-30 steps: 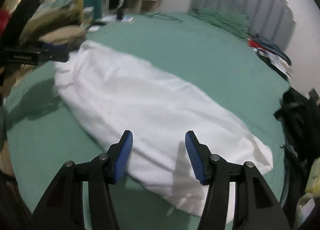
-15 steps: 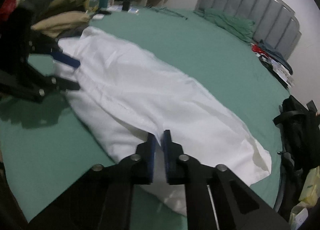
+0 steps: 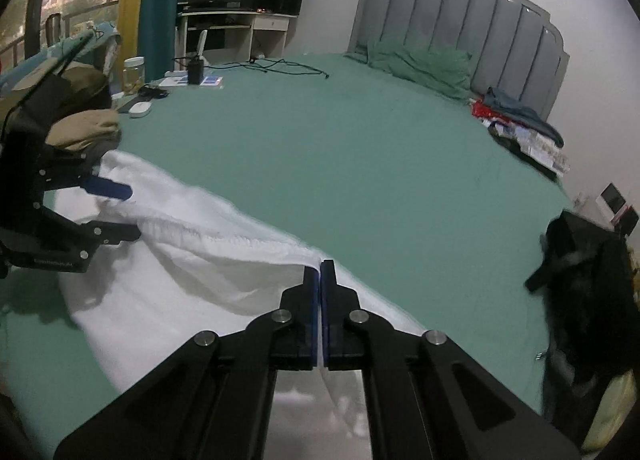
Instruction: Fold large clothes
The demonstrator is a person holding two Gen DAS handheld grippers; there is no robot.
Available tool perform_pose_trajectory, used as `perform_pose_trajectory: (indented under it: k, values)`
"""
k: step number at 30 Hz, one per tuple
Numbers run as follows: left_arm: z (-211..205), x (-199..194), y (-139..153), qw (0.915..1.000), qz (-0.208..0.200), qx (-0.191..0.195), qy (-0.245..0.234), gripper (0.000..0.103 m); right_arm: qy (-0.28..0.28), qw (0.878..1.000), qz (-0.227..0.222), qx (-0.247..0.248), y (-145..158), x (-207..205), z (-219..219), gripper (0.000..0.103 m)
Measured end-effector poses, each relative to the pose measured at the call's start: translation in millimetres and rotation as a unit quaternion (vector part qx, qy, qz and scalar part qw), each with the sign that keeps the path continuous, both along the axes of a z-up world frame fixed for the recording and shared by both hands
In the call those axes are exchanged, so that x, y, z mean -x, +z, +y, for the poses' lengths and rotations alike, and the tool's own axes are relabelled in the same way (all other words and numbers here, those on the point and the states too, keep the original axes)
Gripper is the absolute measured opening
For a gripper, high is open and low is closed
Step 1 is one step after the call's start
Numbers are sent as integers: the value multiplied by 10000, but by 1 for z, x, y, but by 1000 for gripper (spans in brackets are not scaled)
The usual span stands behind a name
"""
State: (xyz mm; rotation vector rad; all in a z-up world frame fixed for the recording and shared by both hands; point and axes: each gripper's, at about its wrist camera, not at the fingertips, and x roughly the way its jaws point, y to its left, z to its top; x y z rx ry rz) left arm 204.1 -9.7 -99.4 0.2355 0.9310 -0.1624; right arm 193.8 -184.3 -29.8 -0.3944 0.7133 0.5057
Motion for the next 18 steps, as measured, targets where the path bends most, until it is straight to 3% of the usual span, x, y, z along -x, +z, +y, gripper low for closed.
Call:
perform_pose_trajectory:
  k: [2,8,12,14,16,18]
  values:
    - [10,-10,2,10000,-31,48,55,50,-28,10000,-22,81,1,-14,4,1]
    - [34,-49,-2,9985,20,-508,189,50,-495,9985,126,186,-19,-64,2,1]
    - [64,-66,4,9960,-65,-519,722,50,-1052,9923,626,174,-44,-88,-13,2]
    - [77,-67,5,9947,-57,-488,907,50,-1157,9882,978,245,-55,-92,-20,8]
    - [91,-62,6,9932,-52,-524,1043,50,-1285,9860,1043,217,-52,-89,-29,24]
    - [100,-55,7,9923,-85,-501,1133,50,-1436,9854,896,203,-38,-79,-43,47]
